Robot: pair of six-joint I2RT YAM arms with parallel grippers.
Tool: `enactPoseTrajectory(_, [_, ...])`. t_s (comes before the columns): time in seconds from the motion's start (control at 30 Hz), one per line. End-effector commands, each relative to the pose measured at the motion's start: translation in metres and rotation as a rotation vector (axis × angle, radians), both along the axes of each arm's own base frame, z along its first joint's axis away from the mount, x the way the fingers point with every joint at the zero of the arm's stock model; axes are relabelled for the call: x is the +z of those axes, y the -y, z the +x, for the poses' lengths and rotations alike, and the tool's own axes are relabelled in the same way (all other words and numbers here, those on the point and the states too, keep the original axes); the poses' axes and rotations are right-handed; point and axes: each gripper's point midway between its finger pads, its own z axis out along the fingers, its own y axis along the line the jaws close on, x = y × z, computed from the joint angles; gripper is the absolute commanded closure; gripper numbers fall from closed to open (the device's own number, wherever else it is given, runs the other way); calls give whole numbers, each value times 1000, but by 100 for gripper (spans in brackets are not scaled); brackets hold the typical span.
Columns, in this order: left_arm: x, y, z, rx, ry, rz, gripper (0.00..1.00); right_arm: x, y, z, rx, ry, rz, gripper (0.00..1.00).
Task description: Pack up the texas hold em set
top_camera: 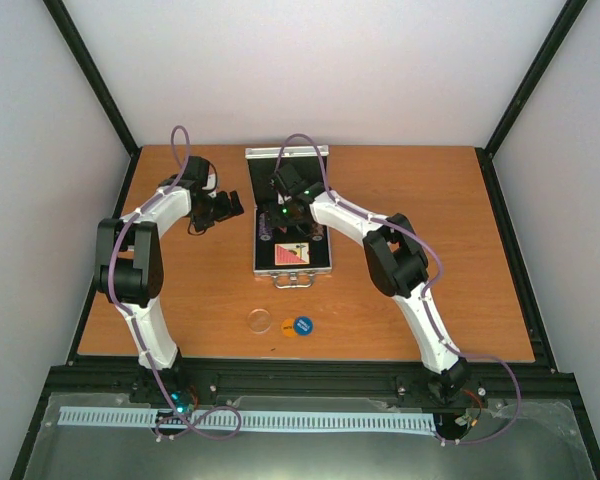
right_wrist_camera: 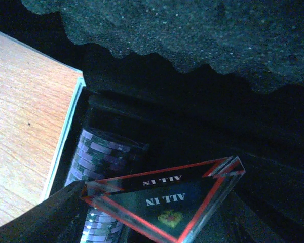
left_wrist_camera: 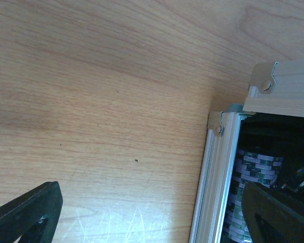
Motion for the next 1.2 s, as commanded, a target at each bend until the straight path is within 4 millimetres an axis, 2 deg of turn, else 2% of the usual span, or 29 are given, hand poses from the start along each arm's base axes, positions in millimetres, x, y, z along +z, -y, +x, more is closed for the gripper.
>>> enactPoseTrajectory(0.0, [-5,0,3,0,-4,-13,0,-14,11,8,-61,3,-34,27])
enactPoseTrajectory(0.1, [-5,1,3,-2,-3,-12,0,-8,18,7,-77,16,-47,22])
enactPoseTrajectory(0.17, [-6,0,3,-2,-4,-9,0,-4,23,6,-92,25,-58,4])
enactPoseTrajectory(0.3, [-5,0,4,-3,-3,-12,0,2,29,5,-102,44,-72,2])
enactPoseTrajectory(0.63, [-5,-1,2,-5,-3,-2,0,40,35,4,-113,104,-44,0])
enactPoseTrajectory(0.7, [-5,-1,3,-5,-3,-2,0,47,28,1,-85,104,-6,0])
enactPoseTrajectory(0.87, [-4,-1,5,-4,0,0,0,59,-5,-13,59,55,150,0])
enactPoseTrajectory(0.97, [-5,-1,5,-4,-1,-3,0,59,-22,-18,123,23,216,0])
enactPoseTrajectory(1.17, [-5,-1,5,-4,-2,-1,0,52,-41,-18,185,-8,275,0])
